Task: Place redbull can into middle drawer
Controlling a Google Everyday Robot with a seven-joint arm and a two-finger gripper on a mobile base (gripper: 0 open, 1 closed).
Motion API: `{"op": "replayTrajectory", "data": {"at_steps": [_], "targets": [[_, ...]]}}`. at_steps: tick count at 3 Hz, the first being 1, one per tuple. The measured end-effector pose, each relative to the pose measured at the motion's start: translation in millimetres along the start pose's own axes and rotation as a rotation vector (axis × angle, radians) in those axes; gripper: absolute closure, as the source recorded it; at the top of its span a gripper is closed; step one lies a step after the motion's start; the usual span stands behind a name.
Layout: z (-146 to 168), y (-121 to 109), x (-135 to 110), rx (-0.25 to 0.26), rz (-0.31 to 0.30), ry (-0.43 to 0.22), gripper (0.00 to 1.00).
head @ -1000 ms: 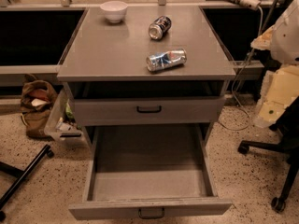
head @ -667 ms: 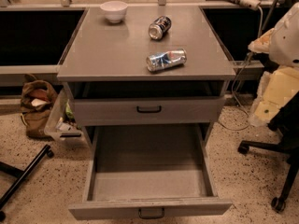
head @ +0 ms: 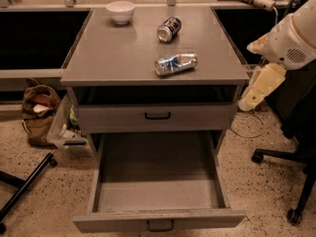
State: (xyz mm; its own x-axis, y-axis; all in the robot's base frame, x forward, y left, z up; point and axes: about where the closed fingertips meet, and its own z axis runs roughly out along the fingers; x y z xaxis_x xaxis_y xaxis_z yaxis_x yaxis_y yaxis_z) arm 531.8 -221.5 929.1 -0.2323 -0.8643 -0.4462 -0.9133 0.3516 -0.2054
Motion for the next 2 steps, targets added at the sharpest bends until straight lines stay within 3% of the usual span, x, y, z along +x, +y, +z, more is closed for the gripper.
{"op": "replayTrajectory", "data": {"at_steps": [1,2], "targets": [[38.4,-32.3,7.0,-0.023,0.035,-0.039,0.00],[38.4,-32.3,7.0,-0.023,0.035,-0.039,0.00]]}}
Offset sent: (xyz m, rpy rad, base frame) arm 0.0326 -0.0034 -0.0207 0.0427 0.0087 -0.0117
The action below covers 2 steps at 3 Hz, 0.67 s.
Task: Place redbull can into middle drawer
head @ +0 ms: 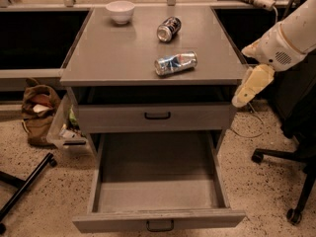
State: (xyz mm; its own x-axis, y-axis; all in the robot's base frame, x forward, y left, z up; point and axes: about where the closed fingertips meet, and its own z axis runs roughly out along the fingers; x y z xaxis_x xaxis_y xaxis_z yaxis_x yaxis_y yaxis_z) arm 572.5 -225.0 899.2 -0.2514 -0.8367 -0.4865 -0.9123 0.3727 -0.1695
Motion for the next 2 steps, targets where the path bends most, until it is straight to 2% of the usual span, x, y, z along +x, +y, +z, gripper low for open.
{"op": "replayTrajectory", "data": {"at_steps": [1,2], "targets": [[3,-14,-9,0.028,-0.027,-0.031,0.00],[19,-48,-31,0.054,-0.076,-0.080,0.00]]}}
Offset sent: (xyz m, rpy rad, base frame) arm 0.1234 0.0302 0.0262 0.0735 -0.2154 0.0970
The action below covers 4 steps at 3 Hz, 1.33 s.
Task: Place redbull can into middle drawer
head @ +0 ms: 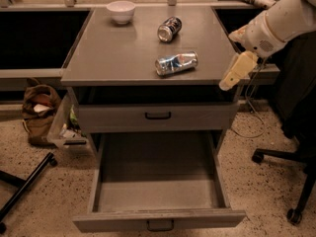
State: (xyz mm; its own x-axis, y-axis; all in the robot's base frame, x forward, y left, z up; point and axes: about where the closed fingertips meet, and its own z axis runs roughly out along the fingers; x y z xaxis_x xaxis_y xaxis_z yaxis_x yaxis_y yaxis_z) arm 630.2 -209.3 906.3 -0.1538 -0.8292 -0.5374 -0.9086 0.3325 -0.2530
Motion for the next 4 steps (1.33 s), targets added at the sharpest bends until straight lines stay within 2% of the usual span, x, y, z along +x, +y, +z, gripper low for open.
{"op": "replayTrajectory", "data": {"at_steps": [1,2,4], "targets": [[24,-34,-26,0.006,-0.058,-0.035,0.00],[48,-55,-49,-0.004,-0.103,-0.056,0.00],[86,-67,-76,-0.051,-0.164,-0.065,0.00]]}}
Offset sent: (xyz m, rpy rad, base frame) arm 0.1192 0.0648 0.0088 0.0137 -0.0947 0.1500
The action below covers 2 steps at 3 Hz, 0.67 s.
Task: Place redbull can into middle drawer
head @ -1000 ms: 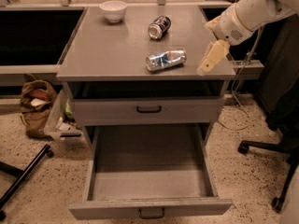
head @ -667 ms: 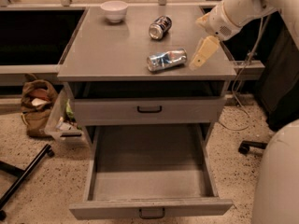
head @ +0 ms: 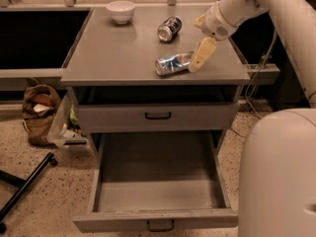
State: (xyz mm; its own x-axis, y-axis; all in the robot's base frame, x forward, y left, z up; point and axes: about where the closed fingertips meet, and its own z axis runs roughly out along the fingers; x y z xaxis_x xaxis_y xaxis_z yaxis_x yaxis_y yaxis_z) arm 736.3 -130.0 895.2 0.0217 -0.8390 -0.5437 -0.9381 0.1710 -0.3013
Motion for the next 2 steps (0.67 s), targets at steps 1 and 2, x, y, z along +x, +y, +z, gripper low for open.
{"op": "replayTrajectory", "data": {"at_steps": [1,2], "targets": [[19,2,2,-0.046,0.001,0.000,0.00],[35,6,7,-0.088,0.009,0.007,0.00]]}}
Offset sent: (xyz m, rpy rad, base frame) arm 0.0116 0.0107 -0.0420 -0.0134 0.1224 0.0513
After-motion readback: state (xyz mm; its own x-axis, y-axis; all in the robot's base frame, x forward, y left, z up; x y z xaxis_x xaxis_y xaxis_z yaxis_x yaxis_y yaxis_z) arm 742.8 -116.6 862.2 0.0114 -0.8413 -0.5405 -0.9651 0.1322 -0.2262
